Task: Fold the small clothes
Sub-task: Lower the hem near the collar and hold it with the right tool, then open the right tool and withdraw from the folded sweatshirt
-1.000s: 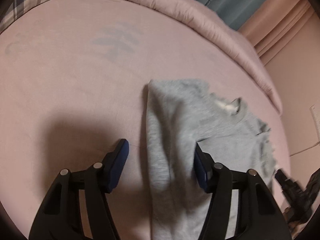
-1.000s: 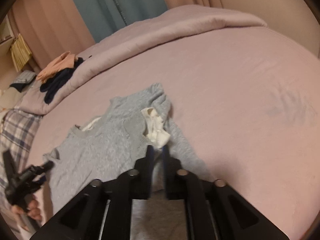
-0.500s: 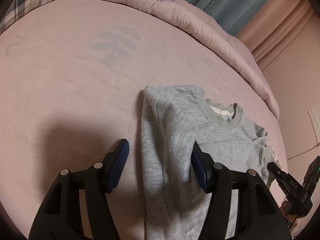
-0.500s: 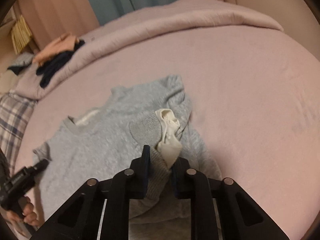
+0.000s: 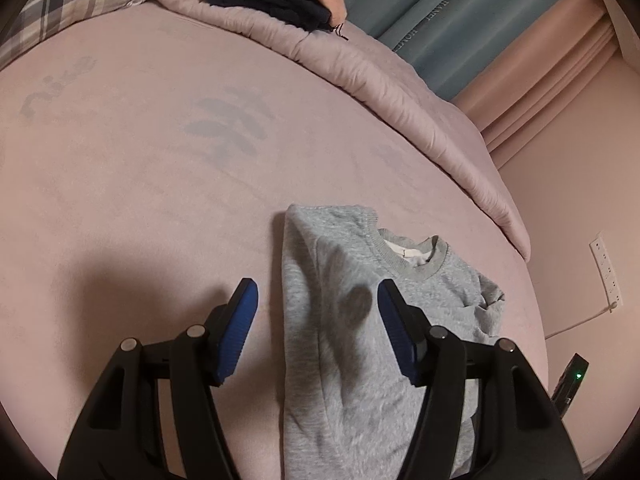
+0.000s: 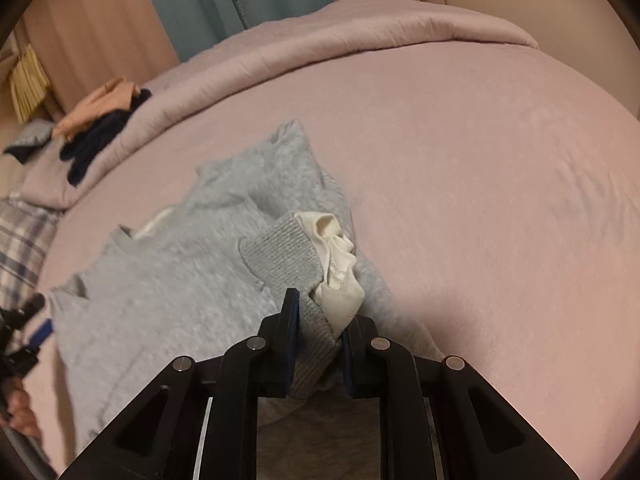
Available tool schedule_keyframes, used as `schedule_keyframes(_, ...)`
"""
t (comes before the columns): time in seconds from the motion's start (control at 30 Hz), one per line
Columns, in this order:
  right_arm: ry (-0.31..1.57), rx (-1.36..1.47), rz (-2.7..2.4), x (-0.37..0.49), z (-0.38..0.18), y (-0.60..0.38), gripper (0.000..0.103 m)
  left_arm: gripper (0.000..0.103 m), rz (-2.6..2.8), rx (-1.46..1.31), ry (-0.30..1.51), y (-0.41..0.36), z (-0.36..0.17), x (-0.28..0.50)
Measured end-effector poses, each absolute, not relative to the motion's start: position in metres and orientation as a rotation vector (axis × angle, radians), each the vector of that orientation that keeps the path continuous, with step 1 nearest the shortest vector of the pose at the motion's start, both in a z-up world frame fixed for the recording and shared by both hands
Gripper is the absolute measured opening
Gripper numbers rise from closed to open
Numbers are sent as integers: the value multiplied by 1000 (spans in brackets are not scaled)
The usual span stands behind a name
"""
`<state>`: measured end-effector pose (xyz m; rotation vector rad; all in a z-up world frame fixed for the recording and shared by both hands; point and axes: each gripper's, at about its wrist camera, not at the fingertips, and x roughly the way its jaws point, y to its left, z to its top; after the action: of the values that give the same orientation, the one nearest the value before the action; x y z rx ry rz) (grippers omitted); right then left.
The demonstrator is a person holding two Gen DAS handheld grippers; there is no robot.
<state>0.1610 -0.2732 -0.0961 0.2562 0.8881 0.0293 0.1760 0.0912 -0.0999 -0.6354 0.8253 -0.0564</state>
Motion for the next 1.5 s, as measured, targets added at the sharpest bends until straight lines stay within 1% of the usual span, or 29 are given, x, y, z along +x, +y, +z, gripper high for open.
schedule_keyframes(0.2, 918, 314, 32, 164, -95, -279, 18, 63, -57, -610, 839, 89, -100, 173)
schedule_keyframes(0.27, 914, 293, 23, 163, -96, -276, 18, 67, -58, -607, 841, 89, -99, 172)
schedule_keyframes(0.33, 912, 282, 11, 162, -95, -272, 18, 67, -61, -609, 839, 89, -99, 172)
schedule_keyframes(0.47, 920, 278, 1, 164, -96, -270, 18, 73, -72, -604, 835, 88, -97, 169)
schedule_keyframes(0.63, 924, 278, 0, 165, -96, -270, 18, 76, -68, -612, 824, 87, -95, 167)
schedule_keyframes(0.73, 929, 265, -3, 166, -96, -268, 18, 81, -59, -613, 817, 87, -93, 165)
schedule_keyframes(0.9, 922, 260, 4, 166, -97, -268, 18, 82, -46, -614, 814, 86, -92, 164)
schedule_keyframes(1.07, 927, 249, 8, 166, -97, -267, 18, 85, -46, -577, 822, 80, -94, 162)
schedule_keyframes(1.27, 926, 248, 11, 166, -98, -267, 17, 85, -32, -586, 861, 80, -107, 163)
schedule_keyframes(1.43, 929, 236, 11, 165, -96, -265, 18, 85, 22, -547, 855, 71, -102, 144)
schedule_keyframes(1.5, 929, 225, 29, 164, -93, -265, 21, 85, 32, -508, 858, 63, -98, 137)
